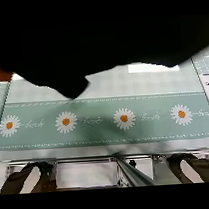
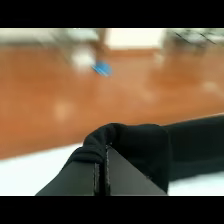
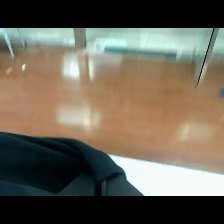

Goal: Fold the shirts.

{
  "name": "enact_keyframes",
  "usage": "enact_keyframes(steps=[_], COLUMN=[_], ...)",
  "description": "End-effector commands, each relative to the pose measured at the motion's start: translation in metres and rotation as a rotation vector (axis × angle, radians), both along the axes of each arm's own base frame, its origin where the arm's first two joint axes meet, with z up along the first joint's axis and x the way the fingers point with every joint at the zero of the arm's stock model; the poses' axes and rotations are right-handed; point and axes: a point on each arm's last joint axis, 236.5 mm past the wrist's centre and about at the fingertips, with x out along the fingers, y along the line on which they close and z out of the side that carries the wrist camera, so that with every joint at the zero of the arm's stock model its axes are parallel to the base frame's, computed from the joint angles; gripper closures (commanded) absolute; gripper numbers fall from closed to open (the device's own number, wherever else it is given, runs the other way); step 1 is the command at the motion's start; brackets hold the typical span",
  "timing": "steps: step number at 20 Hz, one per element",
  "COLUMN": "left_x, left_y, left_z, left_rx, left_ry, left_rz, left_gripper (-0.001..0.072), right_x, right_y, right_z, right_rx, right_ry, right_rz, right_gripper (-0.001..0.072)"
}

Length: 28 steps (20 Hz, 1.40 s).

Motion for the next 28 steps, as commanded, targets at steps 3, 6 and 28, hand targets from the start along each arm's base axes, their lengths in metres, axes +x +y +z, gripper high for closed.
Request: enact_keyframes(steps=[3, 6, 28], left_x=[-0.101, -0.097, 0.259], left_y=[0.013, 0.014, -0.049], left_z=[0.035, 0.024, -0.418], left_rx=[0.125, 0.101, -0.284], left_ry=[-0.2, -0.156, 0.782], left_rz=[0.208, 0.205, 0.016], left_gripper=[0.0684, 0.0684, 0.0684], right_x=[-0.091, -0.083, 0.31], right_y=[0.007, 0.007, -0.009], right_z=[0.017, -0.012, -0.408], right_rx=[-0.015, -0.012, 0.386], right_ry=[-0.115, 0.002, 0.787], right_rz=[-0.013, -0.008, -0.045], right_gripper=[0.0689, 0.0689, 0.0689])
